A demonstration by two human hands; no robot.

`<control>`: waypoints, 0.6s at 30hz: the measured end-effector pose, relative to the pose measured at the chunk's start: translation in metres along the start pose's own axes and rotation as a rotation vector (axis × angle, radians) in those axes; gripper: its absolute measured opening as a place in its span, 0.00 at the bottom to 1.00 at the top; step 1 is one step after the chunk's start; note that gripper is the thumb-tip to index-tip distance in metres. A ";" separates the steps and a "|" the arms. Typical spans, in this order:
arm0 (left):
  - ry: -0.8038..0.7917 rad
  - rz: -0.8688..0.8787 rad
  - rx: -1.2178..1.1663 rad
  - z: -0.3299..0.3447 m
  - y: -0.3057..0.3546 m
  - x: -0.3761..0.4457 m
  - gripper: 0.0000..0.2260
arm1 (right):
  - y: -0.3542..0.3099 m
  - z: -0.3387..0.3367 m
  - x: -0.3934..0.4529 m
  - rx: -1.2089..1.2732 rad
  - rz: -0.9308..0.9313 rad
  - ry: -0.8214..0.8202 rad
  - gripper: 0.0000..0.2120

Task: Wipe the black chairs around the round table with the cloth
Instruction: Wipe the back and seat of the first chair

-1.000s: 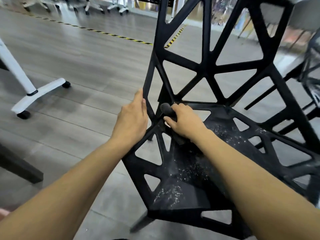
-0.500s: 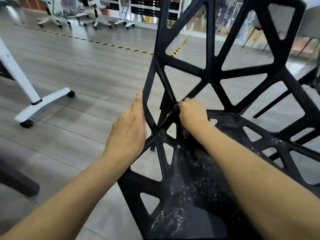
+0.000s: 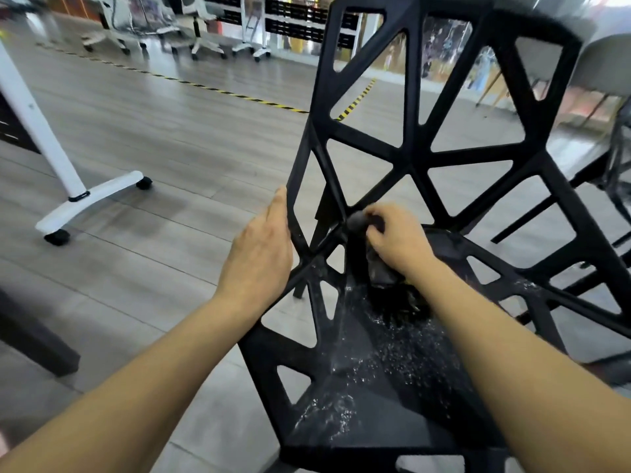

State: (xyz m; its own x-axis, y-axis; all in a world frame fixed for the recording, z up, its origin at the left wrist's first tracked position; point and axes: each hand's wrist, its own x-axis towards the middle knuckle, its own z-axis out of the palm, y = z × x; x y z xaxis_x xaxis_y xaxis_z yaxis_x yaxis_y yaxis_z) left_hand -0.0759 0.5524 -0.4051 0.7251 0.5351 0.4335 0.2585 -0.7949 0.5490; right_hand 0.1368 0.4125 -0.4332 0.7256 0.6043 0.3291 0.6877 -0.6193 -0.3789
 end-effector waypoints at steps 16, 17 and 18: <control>-0.054 -0.071 -0.114 -0.011 0.006 0.001 0.21 | -0.073 0.030 -0.086 0.388 -0.016 -0.045 0.20; -0.069 -0.086 -0.125 -0.012 0.006 0.002 0.21 | -0.076 0.025 -0.092 0.384 -0.021 -0.047 0.20; -0.089 -0.101 -0.139 -0.013 0.005 0.003 0.21 | -0.077 0.021 -0.097 0.378 -0.030 -0.057 0.19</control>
State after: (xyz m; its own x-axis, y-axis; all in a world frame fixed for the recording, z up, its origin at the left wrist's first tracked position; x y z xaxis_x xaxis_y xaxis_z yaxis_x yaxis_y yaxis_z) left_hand -0.0803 0.5534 -0.3917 0.7554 0.5774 0.3097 0.2463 -0.6882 0.6824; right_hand 0.0127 0.4120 -0.4543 0.6952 0.6532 0.3001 0.6432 -0.3789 -0.6653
